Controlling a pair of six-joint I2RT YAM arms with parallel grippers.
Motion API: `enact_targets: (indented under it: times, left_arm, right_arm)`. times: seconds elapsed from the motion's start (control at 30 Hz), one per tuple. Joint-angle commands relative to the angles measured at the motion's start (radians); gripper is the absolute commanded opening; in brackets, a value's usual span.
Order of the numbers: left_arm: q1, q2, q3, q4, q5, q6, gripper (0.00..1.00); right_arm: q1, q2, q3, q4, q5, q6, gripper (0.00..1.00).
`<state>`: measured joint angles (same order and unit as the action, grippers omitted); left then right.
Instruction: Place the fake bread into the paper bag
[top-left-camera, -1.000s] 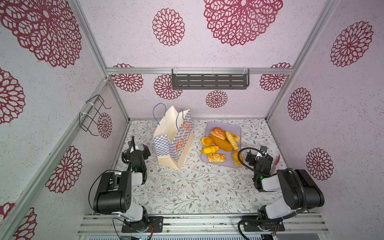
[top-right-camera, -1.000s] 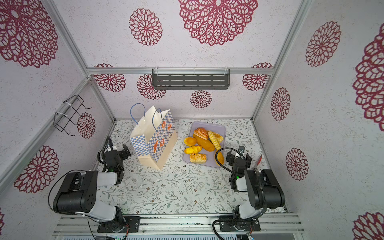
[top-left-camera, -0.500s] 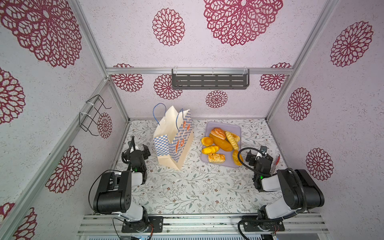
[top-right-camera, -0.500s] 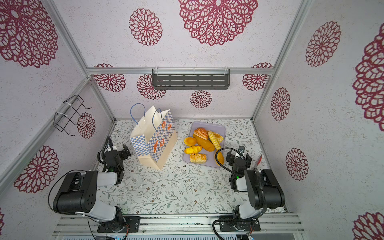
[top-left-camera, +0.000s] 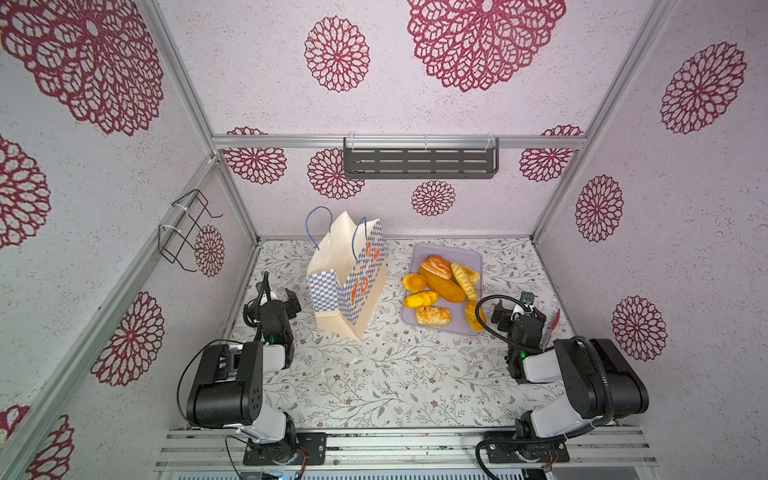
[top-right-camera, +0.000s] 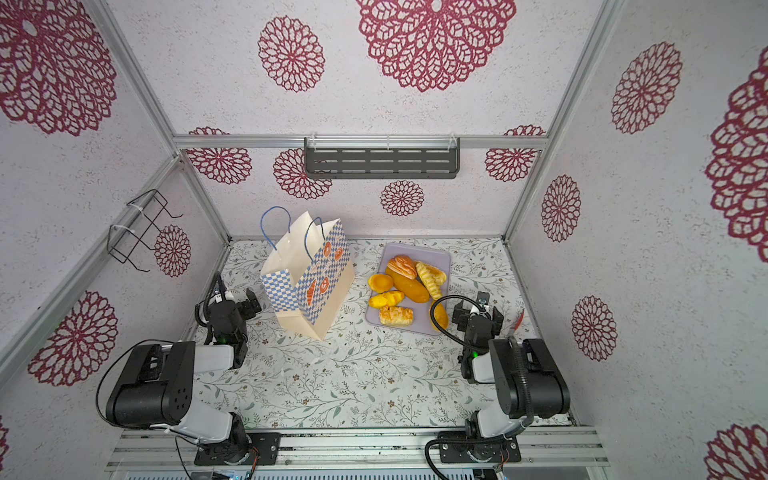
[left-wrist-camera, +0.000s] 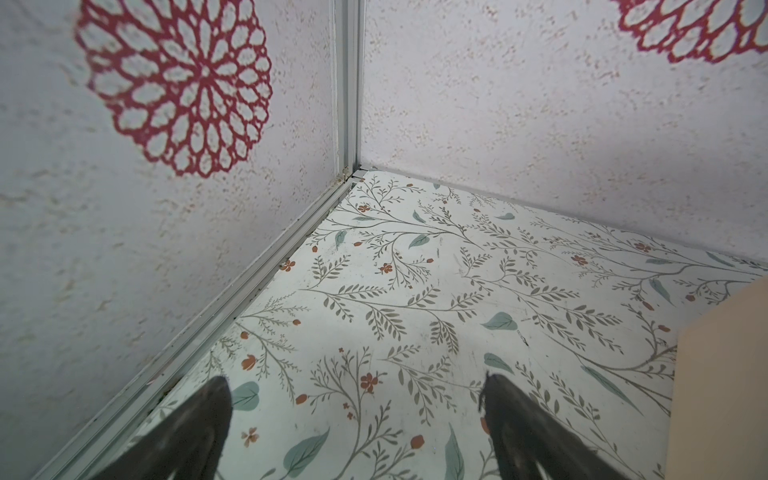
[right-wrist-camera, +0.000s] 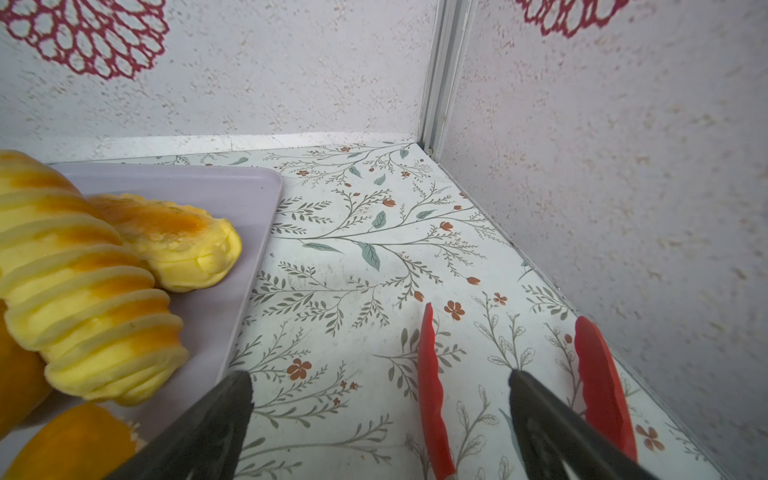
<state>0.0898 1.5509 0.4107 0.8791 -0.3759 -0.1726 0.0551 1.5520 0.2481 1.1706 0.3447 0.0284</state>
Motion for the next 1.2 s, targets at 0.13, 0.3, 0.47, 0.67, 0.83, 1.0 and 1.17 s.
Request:
enact_targets:
  times: [0.13, 0.3, 0.47, 0.67, 0.83, 1.0, 1.17]
  left_arm:
    - [0.003, 0.005, 0.001, 0.025, 0.003, 0.008, 0.97]
    - [0.005, 0.005, 0.001, 0.025, 0.006, 0.008, 0.97]
    - [0.01, -0.029, -0.031, 0.06, -0.016, -0.008, 0.97]
    - [0.01, -0.302, 0.102, -0.414, -0.104, -0.073, 0.97]
    - [0.011, -0.528, 0.211, -0.744, -0.202, -0.215, 0.97]
    - [0.044, -0.707, 0.37, -1.135, -0.142, -0.378, 0.97]
    - [0.062, -0.726, 0.582, -1.388, 0.188, -0.321, 0.91]
  right_arm:
    - [-0.001, -0.013, -0.002, 0.052, 0.007, 0.011, 0.99]
    - [-0.001, -0.013, -0.002, 0.051, 0.007, 0.01, 0.99]
    - [-0.003, -0.032, 0.005, 0.025, 0.029, 0.024, 0.99]
    - [-0.012, -0.191, 0.017, -0.151, 0.074, 0.063, 0.99]
    - [-0.014, -0.421, 0.134, -0.592, 0.215, 0.226, 0.99]
    - [-0.048, -0.584, 0.314, -1.13, 0.202, 0.474, 0.99]
    - [-0.112, -0.584, 0.52, -1.426, -0.164, 0.445, 0.83]
